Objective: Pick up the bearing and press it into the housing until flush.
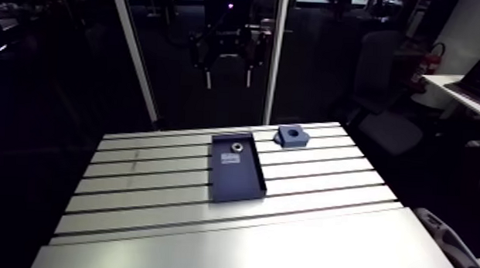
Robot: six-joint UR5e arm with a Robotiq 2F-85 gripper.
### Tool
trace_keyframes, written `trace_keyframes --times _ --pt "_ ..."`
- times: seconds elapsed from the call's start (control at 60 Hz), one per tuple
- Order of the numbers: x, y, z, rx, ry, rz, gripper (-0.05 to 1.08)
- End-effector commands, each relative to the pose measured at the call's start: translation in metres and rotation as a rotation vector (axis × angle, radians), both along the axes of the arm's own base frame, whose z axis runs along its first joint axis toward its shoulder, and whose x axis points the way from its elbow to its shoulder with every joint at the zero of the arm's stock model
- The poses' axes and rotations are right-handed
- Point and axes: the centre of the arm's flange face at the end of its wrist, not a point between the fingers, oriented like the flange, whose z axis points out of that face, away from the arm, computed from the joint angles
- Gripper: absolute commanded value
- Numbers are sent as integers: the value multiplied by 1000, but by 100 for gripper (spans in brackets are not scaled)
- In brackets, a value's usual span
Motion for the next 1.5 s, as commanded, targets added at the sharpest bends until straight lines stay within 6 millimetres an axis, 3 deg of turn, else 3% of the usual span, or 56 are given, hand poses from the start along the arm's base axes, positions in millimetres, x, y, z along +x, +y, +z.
trace_keyframes --times 0.017,0.583,1.5 --pt "-38 20 -71 -5 -16 0 27" --pt "-56 38 -122 7 -54 -15 29" --pt "-57 32 -169 1 -70 -19 35"
